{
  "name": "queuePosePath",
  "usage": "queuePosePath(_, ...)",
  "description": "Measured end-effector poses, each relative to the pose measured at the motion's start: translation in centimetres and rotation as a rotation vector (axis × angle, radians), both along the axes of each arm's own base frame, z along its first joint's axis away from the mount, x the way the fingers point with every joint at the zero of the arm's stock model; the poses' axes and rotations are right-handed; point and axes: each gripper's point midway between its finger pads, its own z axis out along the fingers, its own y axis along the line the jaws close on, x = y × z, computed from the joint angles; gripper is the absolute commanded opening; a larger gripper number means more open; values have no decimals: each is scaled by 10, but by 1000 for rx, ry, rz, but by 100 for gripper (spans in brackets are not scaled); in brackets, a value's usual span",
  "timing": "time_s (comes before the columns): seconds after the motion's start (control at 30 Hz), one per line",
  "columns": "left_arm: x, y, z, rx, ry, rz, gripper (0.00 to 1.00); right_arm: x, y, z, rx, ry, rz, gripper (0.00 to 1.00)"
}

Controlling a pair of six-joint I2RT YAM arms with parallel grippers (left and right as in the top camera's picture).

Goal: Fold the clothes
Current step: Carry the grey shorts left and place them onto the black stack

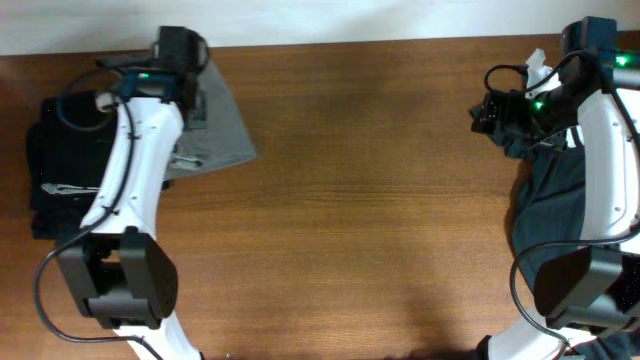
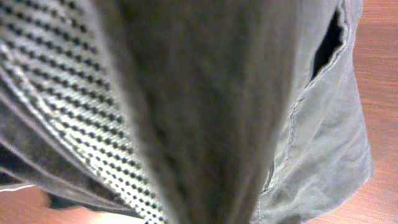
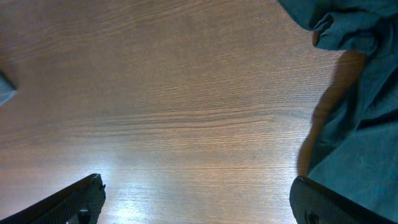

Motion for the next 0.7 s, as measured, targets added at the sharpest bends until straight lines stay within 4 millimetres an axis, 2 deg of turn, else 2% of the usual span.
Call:
queuePosePath(0.4,-12,120,11,154,48,62,10,0,0,0,0,0,0,99)
queuePosePath(0.57,-10,158,19,164,-6,101,15,0,0,0,0,0,-1,99)
queuePosePath(0.7,-16,181,17,118,-28,125,16,0,0,0,0,0,0,99)
